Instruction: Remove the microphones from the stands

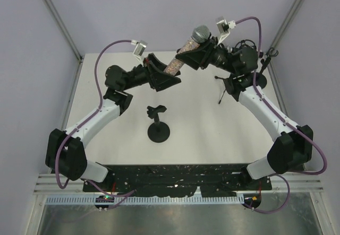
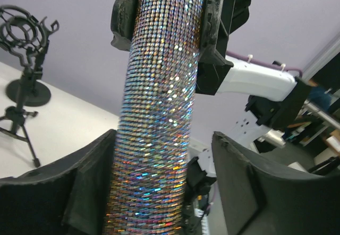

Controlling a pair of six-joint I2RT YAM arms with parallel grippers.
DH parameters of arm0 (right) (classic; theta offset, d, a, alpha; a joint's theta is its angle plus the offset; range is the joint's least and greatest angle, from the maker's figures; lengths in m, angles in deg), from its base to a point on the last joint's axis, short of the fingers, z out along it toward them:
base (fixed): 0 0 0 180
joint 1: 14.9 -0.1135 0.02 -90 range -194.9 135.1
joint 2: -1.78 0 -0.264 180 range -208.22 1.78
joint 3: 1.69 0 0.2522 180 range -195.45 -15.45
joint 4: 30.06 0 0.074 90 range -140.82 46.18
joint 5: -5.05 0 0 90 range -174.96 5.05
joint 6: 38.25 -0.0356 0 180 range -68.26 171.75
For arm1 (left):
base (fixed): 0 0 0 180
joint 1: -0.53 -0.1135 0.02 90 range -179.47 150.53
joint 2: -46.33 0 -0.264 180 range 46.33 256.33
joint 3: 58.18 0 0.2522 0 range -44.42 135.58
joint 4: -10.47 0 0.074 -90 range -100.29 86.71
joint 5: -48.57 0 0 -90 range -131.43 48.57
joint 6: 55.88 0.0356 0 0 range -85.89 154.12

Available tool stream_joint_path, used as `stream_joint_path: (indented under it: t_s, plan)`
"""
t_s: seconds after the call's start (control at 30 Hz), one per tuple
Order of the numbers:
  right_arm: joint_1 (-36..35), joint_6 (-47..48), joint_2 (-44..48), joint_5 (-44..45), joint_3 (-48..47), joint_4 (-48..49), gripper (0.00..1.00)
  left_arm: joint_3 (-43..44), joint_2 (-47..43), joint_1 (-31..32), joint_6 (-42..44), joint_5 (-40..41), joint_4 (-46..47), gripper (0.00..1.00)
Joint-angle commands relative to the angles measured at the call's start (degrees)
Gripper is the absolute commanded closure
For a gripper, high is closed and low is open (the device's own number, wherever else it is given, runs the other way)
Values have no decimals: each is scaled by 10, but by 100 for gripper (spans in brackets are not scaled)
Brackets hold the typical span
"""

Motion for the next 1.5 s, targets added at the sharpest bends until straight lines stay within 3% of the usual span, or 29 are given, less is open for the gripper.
stream_joint_path:
  t_s: [0.0,0.03,0.07,0.2,0.27,0.43,0.57,0.7,0.8,0.93,1.17,1.47]
  plan:
    - [-3,109,1,14,-60,-124,51,-2,-17,-18,5,-9,5,14]
    - [-3,146,-1,21,-77,-174,52,-2,-21,-30,10,-9,-5,3]
    - [-4,175,-3,37,-90,-204,53,-4,-28,-47,19,-8,-18,0]
    - [-17,365,-28,110,-185,-430,55,-11,-57,-134,65,-10,-84,0]
    - [-25,471,-43,162,-229,-487,55,-16,-67,-196,75,-19,-104,0]
    - [-34,586,-115,289,-295,-548,56,-26,-81,-304,74,-54,-110,0]
    - [-45,691,-174,401,-338,-551,55,-52,-105,-346,76,-64,-109,0]
    - [-60,865,-248,548,-361,-512,55,-80,-141,-356,107,-61,-132,0]
    - [-63,931,-338,658,-418,-498,56,-106,-169,-356,128,-50,-139,0]
    - [-63,1011,-447,743,-488,-483,56,-129,-193,-355,146,-43,-144,0]
    - [-38,1095,-567,779,-541,-398,57,-164,-218,-357,146,-35,-131,0]
    - [20,1134,-624,760,-537,-357,59,-182,-230,-356,145,-31,-125,0]
